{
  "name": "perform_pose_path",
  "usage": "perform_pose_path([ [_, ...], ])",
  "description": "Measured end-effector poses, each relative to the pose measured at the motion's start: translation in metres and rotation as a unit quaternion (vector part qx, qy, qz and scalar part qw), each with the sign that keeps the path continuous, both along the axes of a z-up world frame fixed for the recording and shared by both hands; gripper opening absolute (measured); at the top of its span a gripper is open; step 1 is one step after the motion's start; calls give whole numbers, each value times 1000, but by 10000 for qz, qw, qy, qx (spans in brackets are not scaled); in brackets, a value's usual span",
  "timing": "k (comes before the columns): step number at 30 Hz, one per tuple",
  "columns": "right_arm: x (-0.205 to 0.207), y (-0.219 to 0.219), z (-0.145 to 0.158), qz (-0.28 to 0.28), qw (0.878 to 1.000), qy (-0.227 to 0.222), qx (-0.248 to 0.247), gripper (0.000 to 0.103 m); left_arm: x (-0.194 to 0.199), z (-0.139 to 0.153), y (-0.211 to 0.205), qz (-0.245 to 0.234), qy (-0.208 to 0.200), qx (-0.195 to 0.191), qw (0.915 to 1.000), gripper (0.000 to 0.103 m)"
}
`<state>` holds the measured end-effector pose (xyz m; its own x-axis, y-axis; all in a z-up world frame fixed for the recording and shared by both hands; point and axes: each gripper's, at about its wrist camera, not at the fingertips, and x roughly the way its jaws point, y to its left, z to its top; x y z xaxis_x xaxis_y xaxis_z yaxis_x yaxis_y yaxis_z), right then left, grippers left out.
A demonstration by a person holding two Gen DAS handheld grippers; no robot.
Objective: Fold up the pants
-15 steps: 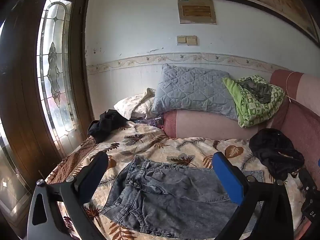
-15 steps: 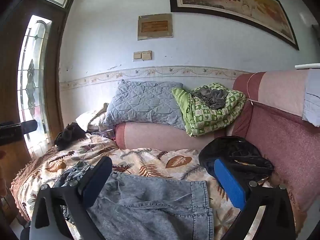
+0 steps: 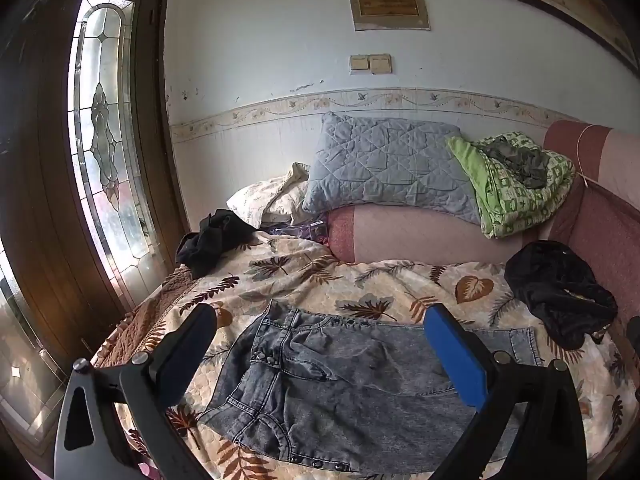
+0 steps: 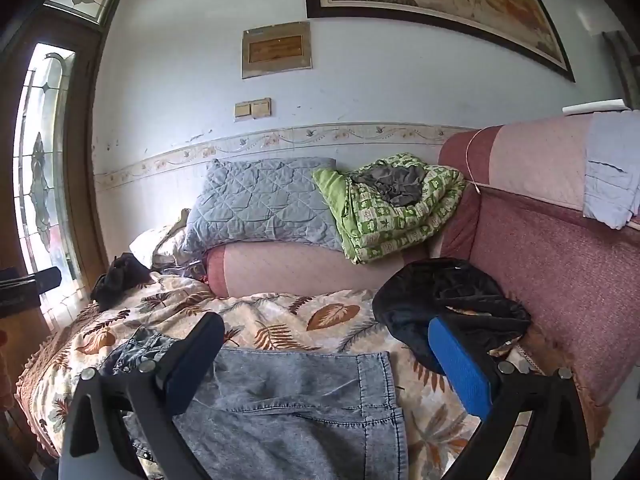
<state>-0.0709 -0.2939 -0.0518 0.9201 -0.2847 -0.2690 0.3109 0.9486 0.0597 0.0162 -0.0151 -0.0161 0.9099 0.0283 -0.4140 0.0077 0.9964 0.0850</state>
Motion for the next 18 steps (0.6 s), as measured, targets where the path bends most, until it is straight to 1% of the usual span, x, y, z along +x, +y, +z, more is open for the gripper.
perform_pose_path([
  [18, 18, 0, -15, 151, 9998, 138, 75, 103, 18, -18, 1, 18, 215, 24, 9998, 103],
])
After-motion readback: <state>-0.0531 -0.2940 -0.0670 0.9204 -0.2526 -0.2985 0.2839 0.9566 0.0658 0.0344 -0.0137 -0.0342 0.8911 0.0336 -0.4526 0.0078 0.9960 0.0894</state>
